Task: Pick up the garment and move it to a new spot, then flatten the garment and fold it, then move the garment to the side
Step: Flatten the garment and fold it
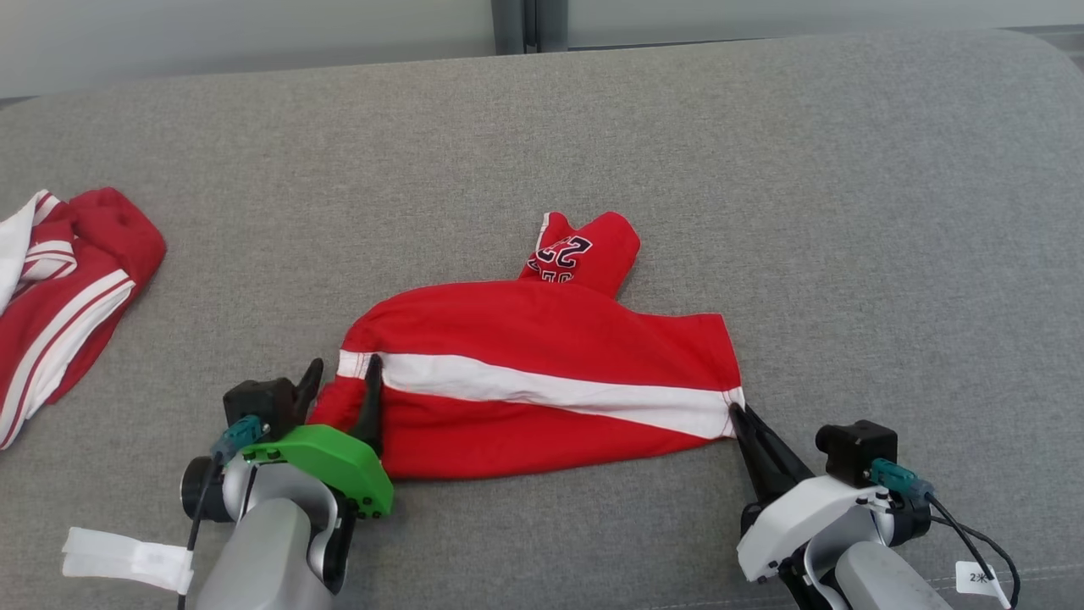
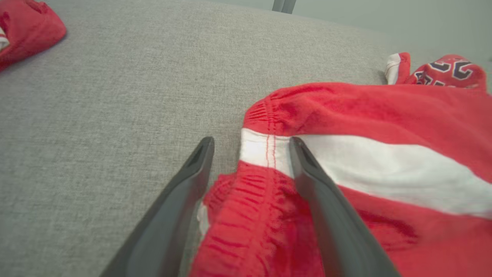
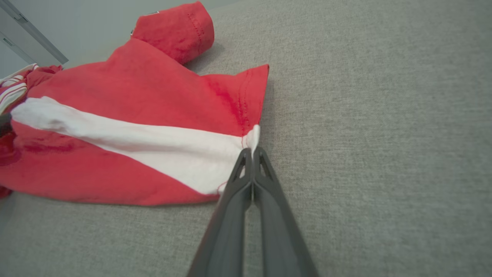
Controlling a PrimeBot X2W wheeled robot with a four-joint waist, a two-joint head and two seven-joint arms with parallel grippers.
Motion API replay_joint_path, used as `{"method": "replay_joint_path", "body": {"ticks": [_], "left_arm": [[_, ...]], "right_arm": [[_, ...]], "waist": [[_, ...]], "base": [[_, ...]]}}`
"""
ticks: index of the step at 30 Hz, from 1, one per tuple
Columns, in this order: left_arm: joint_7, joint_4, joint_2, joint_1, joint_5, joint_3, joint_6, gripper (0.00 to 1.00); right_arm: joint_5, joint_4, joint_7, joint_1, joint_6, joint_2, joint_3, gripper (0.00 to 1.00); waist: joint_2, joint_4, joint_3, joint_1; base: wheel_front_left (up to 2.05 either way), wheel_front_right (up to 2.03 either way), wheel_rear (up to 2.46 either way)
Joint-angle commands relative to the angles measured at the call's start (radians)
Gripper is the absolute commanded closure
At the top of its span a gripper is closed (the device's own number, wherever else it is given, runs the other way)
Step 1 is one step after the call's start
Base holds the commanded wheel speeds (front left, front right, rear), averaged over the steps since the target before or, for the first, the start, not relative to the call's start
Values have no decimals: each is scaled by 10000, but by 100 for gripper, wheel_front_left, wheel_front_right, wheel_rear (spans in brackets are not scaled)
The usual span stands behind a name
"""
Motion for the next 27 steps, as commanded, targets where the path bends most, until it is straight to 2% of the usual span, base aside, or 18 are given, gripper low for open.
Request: {"method": "replay_joint_path", "body": {"ticks": [1,8,9,11,12,13,14,18,27], "left_arm": [[-6,73,50,-143,-281,-244,-40,0],[-6,238,353,-271,-1382,-1202,-42,1],[-4,265,399,-305,-1499,-1286,-42,12],[-6,385,456,-333,-1730,-1460,-43,53],[-6,413,484,-357,-1804,-1578,-43,61],[-6,431,503,-381,-1947,-1676,-43,75],[-6,470,519,-390,-2072,-1814,-43,100],[-6,371,707,-536,-2380,-2158,-42,100],[-6,-672,952,-272,-2550,-2061,-35,100]], "right_arm": [[-61,12,-9,91,-11,4,-6,100],[-139,39,-8,124,-11,31,-44,100],[-151,35,-8,126,-11,37,-55,100],[-177,18,-8,132,-11,45,-76,100],[-184,10,-8,134,-11,50,-87,100],[-197,-1,-8,138,-11,56,-101,100],[-203,-7,-8,145,-11,63,-110,100],[-217,-27,-8,171,-11,85,-153,100],[-145,-245,-8,196,-11,103,-428,100]], "waist": [[0,6,1,0],[0,26,-38,0],[0,23,-44,0],[0,15,-61,0],[0,13,-68,0],[0,9,-73,0],[0,7,-79,0],[0,10,-93,0],[0,106,-216,0]], "base": [[0,0,0],[0,0,0],[0,0,0],[0,0,0],[0,0,0],[0,0,0],[0,0,0],[0,0,0],[0,0,0]]}}
